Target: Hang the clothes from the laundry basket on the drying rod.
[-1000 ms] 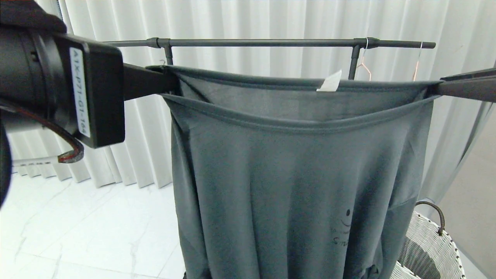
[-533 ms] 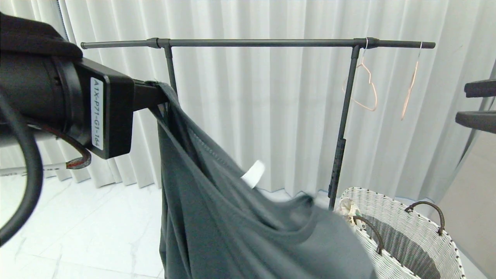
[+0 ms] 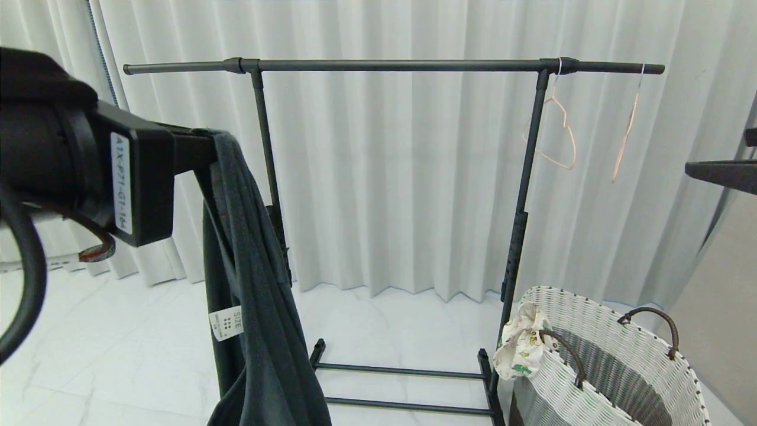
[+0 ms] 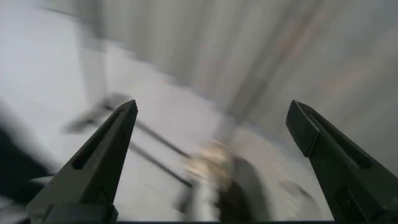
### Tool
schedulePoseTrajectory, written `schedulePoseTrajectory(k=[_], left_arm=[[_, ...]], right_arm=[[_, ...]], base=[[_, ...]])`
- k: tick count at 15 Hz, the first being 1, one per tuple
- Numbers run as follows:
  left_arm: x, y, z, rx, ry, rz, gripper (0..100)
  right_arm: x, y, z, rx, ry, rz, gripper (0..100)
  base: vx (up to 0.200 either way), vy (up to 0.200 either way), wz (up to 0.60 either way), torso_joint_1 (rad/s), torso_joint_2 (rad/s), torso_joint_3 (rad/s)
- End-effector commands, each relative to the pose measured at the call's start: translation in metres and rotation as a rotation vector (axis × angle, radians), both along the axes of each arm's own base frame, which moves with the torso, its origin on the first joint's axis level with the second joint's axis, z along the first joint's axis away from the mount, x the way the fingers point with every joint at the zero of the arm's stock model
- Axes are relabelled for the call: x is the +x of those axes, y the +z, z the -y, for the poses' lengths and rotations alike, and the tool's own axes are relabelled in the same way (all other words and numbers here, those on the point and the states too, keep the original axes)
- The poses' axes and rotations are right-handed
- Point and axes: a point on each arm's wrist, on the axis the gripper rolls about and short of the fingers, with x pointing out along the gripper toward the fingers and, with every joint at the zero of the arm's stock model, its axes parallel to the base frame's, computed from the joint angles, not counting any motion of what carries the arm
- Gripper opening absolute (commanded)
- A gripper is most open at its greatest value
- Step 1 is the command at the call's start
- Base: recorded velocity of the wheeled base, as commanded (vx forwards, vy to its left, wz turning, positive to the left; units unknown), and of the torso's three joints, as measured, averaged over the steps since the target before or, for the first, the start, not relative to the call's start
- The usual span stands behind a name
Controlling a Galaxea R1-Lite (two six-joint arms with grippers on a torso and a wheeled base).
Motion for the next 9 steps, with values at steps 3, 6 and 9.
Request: schedulePoseTrajectory(k=[3, 6, 9], left_arm=[[-0.006, -0.031, -0.031, 0.019, 0.075, 0.101, 0], [0.005, -0.047, -0.035, 0.011, 0.143, 0.125, 0], [0.003, -0.048, -0.037, 0.008, 0.147, 0.128, 0]], right_arm=[[0.033, -0.030, 0.025, -0.110, -0.271, -0.115, 100], [0.039, -0.048, 0.027, -0.123, -0.315, -0.064, 100], [0.040, -0.060, 0.028, -0.178, -0.324, 0.011, 100]], base=[[0.000, 0.000, 0.00, 0.000, 0.00, 0.000], [0.000, 0.000, 0.00, 0.000, 0.00, 0.000], [0.000, 0.000, 0.00, 0.000, 0.00, 0.000]])
